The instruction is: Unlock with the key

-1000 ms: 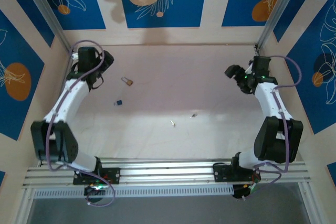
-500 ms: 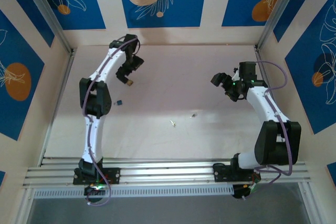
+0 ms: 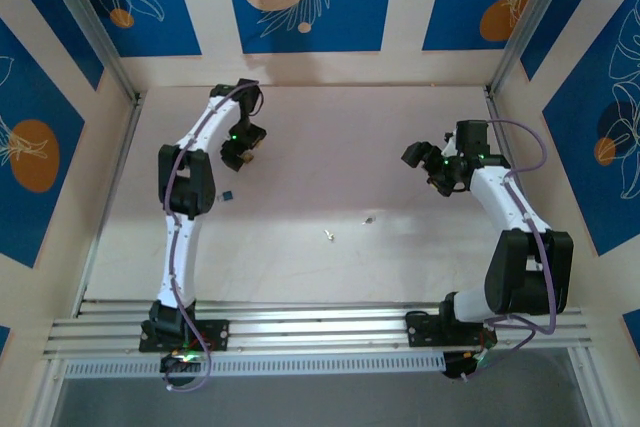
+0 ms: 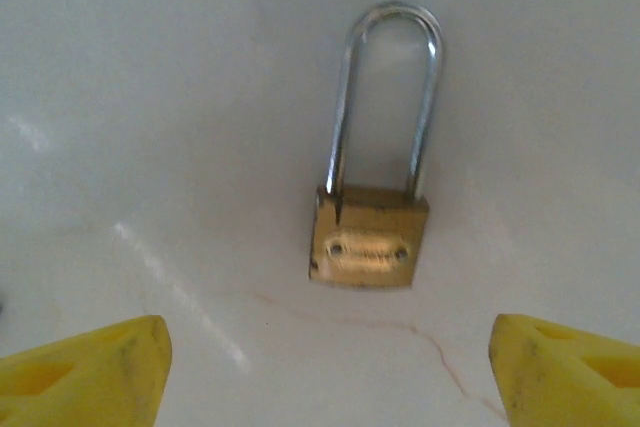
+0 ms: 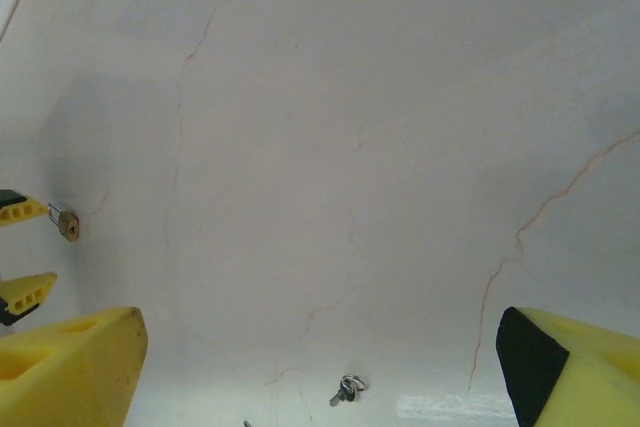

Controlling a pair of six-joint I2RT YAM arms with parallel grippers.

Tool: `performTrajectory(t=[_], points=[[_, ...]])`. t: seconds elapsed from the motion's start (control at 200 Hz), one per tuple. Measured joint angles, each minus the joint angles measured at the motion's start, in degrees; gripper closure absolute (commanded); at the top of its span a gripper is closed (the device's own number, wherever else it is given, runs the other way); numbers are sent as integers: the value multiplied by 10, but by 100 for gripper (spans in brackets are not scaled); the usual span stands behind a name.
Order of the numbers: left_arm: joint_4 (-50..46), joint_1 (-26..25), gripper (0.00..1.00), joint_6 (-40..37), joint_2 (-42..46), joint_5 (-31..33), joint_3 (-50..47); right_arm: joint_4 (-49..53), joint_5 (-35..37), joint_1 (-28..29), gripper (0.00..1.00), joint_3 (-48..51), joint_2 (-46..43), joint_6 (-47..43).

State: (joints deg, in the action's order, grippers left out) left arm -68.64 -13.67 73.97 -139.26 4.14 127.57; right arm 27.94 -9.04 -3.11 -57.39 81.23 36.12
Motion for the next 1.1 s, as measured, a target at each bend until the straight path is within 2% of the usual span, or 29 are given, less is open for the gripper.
performTrajectory(t=[0.365, 0.775, 1.1], points=[[17, 16, 31, -6, -35, -12, 9, 3, 0, 0, 11, 0, -2, 0], [13, 18, 44, -14, -40, -16, 12, -36, -9, 2, 10, 29, -60, 0], [103, 18, 46, -26, 31, -16, -118, -37, -11, 4, 10, 33, -67, 0]])
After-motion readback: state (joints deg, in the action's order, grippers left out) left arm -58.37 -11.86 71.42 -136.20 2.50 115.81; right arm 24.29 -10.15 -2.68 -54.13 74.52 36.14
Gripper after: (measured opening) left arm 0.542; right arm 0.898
